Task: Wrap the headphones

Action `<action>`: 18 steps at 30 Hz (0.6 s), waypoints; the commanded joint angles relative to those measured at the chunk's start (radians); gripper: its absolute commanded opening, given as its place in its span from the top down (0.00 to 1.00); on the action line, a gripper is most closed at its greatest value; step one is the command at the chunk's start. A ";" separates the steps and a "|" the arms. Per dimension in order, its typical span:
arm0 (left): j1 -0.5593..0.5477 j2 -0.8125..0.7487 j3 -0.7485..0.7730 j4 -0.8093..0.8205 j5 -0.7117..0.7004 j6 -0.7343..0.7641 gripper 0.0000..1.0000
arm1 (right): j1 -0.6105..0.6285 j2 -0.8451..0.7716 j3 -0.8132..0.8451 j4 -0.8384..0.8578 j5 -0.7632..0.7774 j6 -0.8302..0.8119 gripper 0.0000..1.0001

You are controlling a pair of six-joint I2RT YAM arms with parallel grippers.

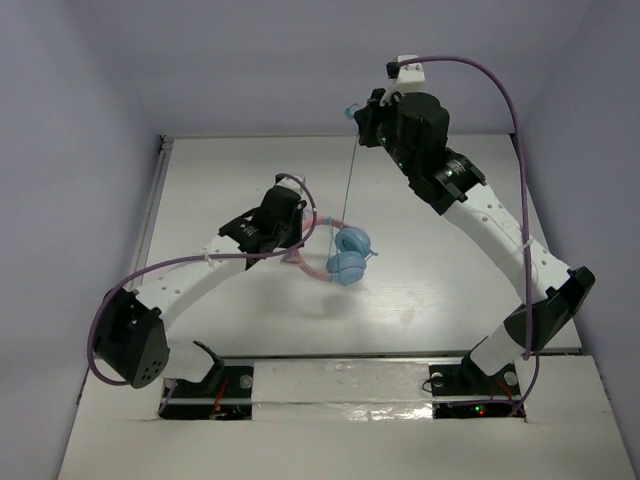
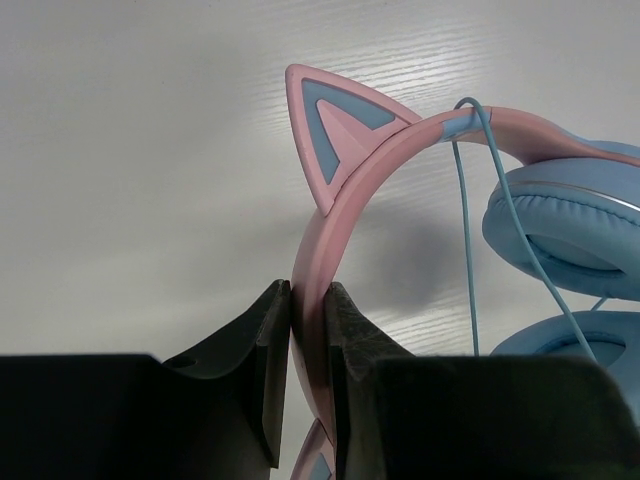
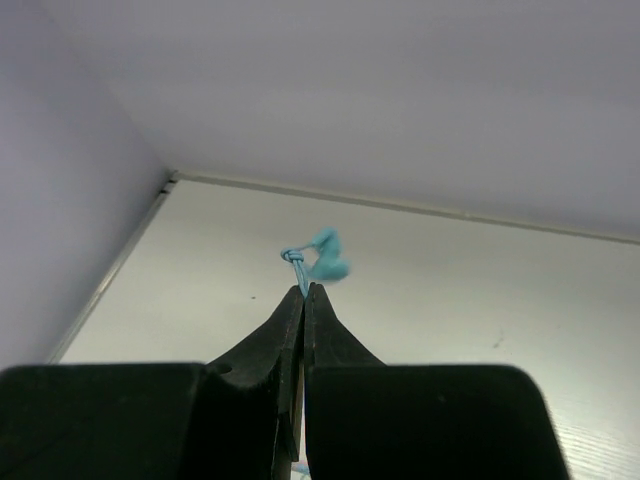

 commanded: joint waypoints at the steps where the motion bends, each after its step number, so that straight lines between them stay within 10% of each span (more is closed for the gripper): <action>1: -0.003 -0.085 -0.010 0.036 0.034 -0.009 1.00 | -0.024 -0.010 -0.011 0.114 0.122 0.009 1.00; 18: -0.022 -0.078 -0.004 -0.022 0.061 0.016 1.00 | -0.166 0.096 0.029 0.109 0.121 0.067 1.00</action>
